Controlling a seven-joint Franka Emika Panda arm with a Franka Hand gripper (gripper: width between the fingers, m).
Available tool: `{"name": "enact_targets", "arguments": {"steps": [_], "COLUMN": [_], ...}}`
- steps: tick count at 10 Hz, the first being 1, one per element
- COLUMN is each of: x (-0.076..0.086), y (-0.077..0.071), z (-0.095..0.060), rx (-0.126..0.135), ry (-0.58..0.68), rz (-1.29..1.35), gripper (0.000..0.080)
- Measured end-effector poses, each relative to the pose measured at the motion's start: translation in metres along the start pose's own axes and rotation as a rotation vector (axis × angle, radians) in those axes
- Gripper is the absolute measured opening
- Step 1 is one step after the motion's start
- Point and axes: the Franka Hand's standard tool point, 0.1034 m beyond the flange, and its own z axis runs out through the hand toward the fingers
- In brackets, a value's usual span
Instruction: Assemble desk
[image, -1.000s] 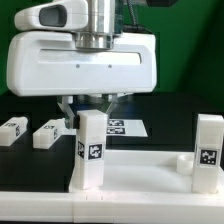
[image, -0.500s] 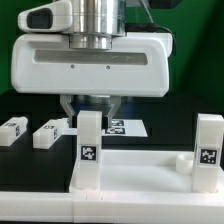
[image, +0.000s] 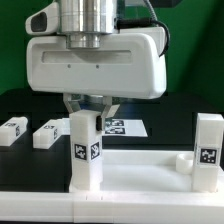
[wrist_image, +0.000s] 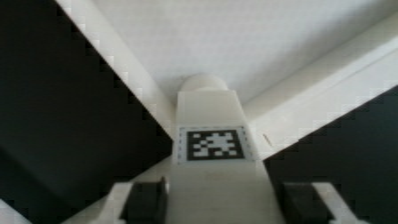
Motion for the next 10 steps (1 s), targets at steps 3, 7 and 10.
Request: {"name": "enact_targets", "arguments": {"steps": [3, 7, 10], "x": [-0.0002, -0.0018, 0.0001], "y": [-0.0003, -0.0033, -0.0051], "z": [-0.0001, 0.0007, -0.0012], "rx": [0.002, 0.001, -0.003], "ry": [-0.004, -0.003, 0.003], "rz": [0.082, -0.159, -0.497], "gripper": [0.0291, 0.0636, 0.0648]}}
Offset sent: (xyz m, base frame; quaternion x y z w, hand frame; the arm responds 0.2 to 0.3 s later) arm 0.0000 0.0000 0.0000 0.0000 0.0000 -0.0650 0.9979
